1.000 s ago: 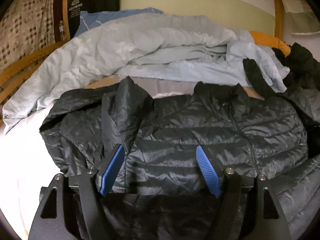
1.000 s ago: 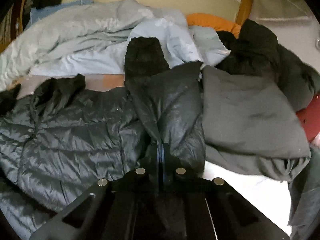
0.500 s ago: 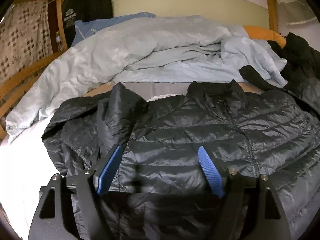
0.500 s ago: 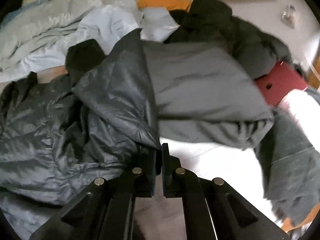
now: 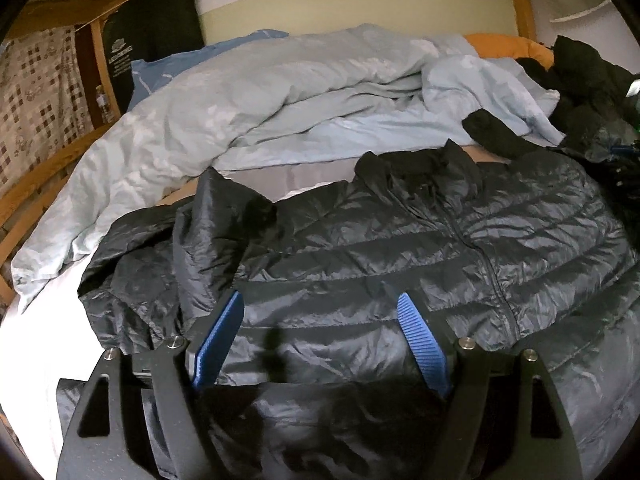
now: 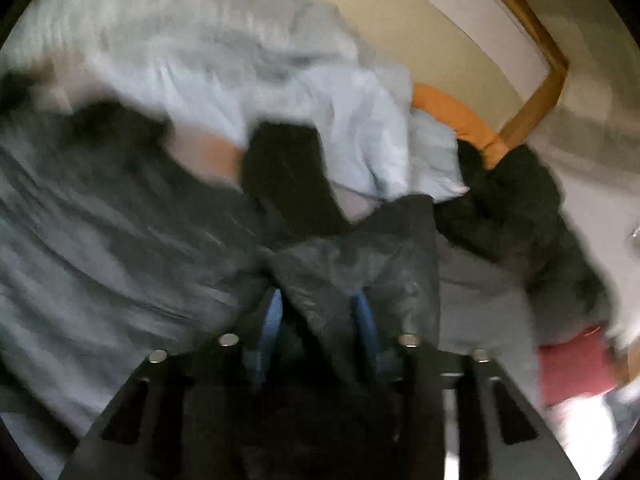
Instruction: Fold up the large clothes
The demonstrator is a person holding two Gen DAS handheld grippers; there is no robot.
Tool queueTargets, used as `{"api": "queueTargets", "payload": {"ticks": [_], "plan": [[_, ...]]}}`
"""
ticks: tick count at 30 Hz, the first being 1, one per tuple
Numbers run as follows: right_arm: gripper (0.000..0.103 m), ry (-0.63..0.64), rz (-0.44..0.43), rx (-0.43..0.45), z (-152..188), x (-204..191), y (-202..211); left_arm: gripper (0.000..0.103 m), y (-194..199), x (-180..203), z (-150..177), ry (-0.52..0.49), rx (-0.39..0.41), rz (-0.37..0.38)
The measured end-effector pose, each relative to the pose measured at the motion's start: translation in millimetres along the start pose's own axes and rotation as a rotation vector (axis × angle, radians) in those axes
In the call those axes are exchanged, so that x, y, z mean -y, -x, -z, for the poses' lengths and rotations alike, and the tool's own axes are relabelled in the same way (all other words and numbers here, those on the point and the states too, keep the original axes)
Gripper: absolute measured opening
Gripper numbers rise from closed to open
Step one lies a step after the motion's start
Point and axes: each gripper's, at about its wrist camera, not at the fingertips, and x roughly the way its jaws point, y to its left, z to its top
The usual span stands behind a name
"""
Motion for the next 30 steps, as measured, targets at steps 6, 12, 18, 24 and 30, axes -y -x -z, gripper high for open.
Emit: {"api": "queueTargets", "payload": {"ticks": [6, 12, 18, 24, 30], "plan": [[0.003, -0.153, -0.027, 0.152, 18.9, 31.6, 18.5, 0.079, -16.4, 1.5, 3.0, 0.002, -0.045, 0.0], [0.003, -0.218, -0.163, 0.386, 32.2, 79.2, 91.9, 0.088, -13.0, 1.0, 7.5, 0.017, -0.036, -0.019], [0.003, -0.441, -0.3, 0.382, 46.8, 128.7, 115.2, 0.088, -11.3, 1.0, 7.6, 0.017, -0.028, -0.02], [0.006, -0.378, -0.033, -0.163, 52.4, 114.2, 24.8, 0.09, -16.6, 0.7, 9.4, 0.015, -0.054, -0.009], [0.045, -0.266, -0.181, -0.151, 49.0, 89.4, 24.6, 0.09, -15.3, 0.5, 10.0, 0.015, -0.053, -0.003]]}}
